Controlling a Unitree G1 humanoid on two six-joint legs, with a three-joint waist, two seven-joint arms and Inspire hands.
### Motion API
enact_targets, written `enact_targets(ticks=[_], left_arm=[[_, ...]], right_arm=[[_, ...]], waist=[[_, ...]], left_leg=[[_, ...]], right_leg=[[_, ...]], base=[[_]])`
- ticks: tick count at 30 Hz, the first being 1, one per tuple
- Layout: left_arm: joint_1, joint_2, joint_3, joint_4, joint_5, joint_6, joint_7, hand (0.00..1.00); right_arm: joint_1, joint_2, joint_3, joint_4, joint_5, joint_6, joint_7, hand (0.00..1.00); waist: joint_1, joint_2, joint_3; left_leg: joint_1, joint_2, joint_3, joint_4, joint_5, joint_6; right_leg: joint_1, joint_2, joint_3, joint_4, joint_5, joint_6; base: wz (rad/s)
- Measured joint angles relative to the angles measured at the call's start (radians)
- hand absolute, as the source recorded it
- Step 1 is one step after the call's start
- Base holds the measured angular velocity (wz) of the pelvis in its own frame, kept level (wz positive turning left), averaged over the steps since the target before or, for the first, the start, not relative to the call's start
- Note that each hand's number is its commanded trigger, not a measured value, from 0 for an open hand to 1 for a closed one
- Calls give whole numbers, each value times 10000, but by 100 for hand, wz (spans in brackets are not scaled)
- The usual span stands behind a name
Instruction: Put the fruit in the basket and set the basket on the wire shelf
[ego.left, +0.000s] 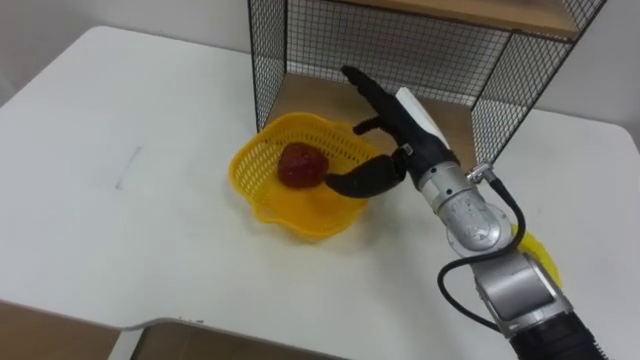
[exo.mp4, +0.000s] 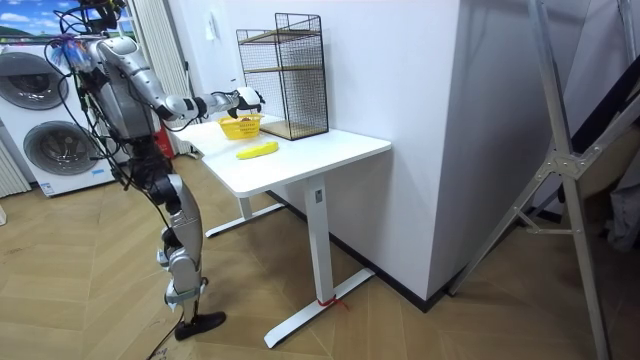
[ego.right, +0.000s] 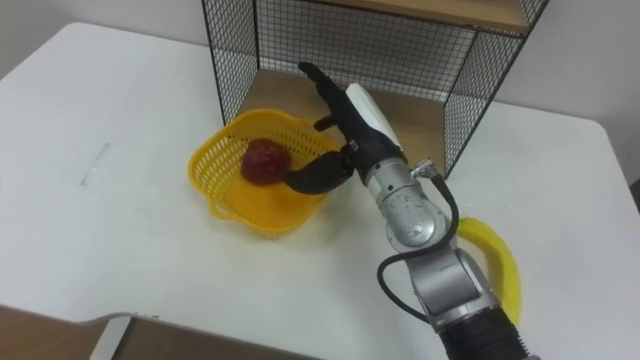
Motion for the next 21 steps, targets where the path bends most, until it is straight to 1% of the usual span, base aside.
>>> enact_targets(ticks=[3,7,11,14,16,17,19,21], left_arm=[[4,1,-5,0,-1,1,-6,0],[44,-1,30,-42,3,1,-14,0],[99,-8,35,-120,-7,-3,3,0],[119,-2,47,-125,-8,-5,43,0],[160,-15,135,-96,-8,-37,49,0],[167,-10,203,-93,-9,-55,49,0],[321,1,431,-99,-26,-200,126,0],[344,-2,432,-101,-25,-225,238,0]], right_arm=[[0,0,-4,-1,368,0,-1,0],[0,7,-86,-7,361,-1,-25,0],[0,6,-314,-78,347,-1,-200,0],[4,3,-614,-395,364,-7,-432,0],[5,0,-1013,-803,835,-29,-508,0],[5,0,-1130,-928,958,-30,-561,0],[6,-40,-1569,-1287,1615,-52,-930,0],[7,-128,-1665,-1348,1919,-161,-1288,0]], waist=[[-45,-2,-1],[-201,-1,-3],[-268,6,-17],[-351,11,-45],[-503,36,-62],[-521,37,-64],[-642,37,-84],[-782,42,-121]], left_leg=[[10,0,1,22,0,0],[25,-3,-18,33,0,0],[48,-5,-13,34,1,-1],[90,-4,2,26,0,-1],[153,-4,50,16,0,-1],[154,-4,65,17,0,0],[161,-4,94,17,0,0],[163,-3,100,16,0,0]], right_leg=[[24,0,2,2,0,0],[73,0,0,-20,0,0],[87,0,21,-19,0,0],[87,0,39,-12,0,0],[128,-3,75,6,0,0],[126,-3,86,10,0,0],[123,-3,97,8,0,0],[120,-3,96,8,0,0]], base=[[0],[0],[0],[-2],[-5],[-4],[-5],[0]])
